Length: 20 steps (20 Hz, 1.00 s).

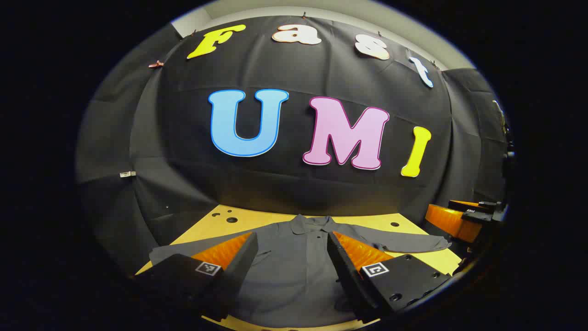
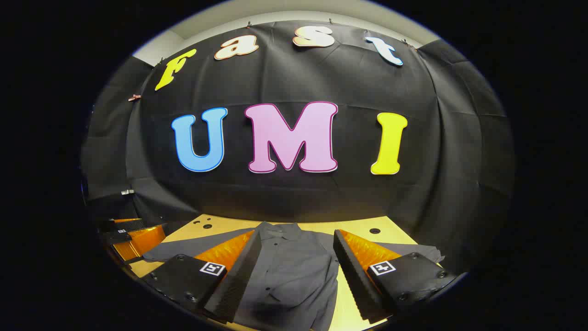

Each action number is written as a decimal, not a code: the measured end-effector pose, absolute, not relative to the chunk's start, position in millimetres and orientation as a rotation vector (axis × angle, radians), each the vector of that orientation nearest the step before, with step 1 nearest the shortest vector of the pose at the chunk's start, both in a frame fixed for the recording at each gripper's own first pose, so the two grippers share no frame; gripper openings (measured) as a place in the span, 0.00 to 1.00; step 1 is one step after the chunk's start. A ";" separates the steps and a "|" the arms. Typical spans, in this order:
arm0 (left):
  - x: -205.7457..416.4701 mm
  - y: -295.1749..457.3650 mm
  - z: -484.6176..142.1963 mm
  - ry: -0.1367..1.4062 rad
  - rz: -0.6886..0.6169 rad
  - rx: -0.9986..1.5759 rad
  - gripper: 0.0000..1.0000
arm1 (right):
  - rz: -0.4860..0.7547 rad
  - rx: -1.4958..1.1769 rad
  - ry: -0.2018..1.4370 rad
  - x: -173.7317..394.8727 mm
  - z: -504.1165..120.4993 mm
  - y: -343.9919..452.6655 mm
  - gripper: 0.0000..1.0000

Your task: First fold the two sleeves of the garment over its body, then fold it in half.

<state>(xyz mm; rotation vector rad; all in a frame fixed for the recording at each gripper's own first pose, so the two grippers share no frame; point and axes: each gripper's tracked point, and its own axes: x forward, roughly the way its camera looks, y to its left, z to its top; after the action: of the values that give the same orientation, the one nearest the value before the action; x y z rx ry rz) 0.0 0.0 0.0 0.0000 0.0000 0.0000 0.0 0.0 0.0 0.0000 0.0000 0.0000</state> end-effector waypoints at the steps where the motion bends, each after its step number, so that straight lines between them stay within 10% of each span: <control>1: 1.8 -2.1 0.1 0.004 -0.001 0.002 0.96 | -0.003 -0.001 0.003 3.4 -0.6 -2.7 0.98; 20: 19.2 -32.1 -21.4 0.058 0.029 0.040 0.96 | 0.060 0.052 0.121 41.9 -37.7 -39.9 0.98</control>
<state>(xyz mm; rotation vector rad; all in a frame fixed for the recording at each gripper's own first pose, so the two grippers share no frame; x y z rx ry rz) 19.2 -32.1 -21.4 0.0401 0.0576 0.0292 41.9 -39.9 -37.7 0.0520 0.1212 0.0602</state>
